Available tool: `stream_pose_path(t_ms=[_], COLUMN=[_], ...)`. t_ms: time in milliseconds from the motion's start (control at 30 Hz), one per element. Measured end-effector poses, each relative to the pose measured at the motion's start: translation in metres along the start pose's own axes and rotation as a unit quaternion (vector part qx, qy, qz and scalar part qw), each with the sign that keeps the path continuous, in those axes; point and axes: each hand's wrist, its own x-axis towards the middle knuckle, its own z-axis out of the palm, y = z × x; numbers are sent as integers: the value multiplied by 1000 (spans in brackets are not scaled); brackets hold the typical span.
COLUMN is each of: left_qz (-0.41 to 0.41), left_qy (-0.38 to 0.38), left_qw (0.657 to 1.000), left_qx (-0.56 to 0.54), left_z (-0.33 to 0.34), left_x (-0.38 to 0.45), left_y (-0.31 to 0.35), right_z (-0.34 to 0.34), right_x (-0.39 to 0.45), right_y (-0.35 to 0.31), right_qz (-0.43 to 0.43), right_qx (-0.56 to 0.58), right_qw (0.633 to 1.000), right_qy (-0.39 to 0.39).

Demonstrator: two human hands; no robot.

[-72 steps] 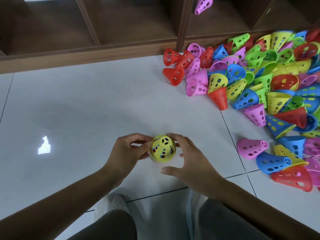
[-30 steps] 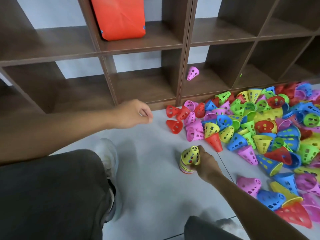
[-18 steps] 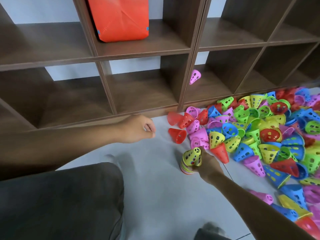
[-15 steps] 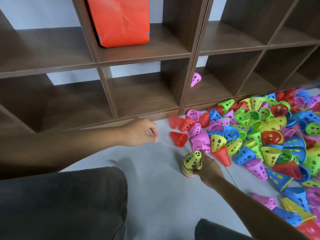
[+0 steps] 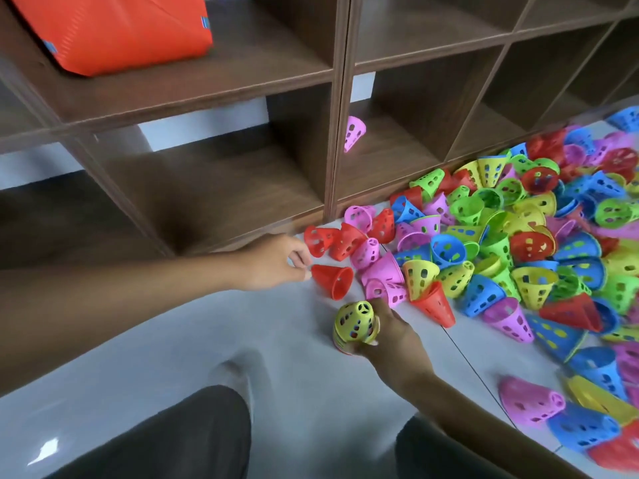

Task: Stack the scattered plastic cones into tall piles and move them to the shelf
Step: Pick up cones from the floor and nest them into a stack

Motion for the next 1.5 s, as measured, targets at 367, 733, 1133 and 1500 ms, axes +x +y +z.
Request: stream_pose_path(t_ms=[367, 733, 1133, 1500], left_qz=[101, 218, 130, 63], left_qy=[-16, -13, 218, 173], left_qw=[994, 946, 967, 917], left_qx=[29, 239, 9, -353], left_z=[54, 80, 75, 63], left_x=[72, 75, 34, -32], left_y=[-33, -44, -42, 35], right_z=[-75, -51, -58, -66], right_x=[14, 45, 22, -39], right_y=[22, 41, 53, 20], right_qz=[-84, -110, -71, 47], right_qx=[-127, -314, -146, 181], right_qw=[979, 935, 980, 953], right_qy=[-132, -122, 113, 239])
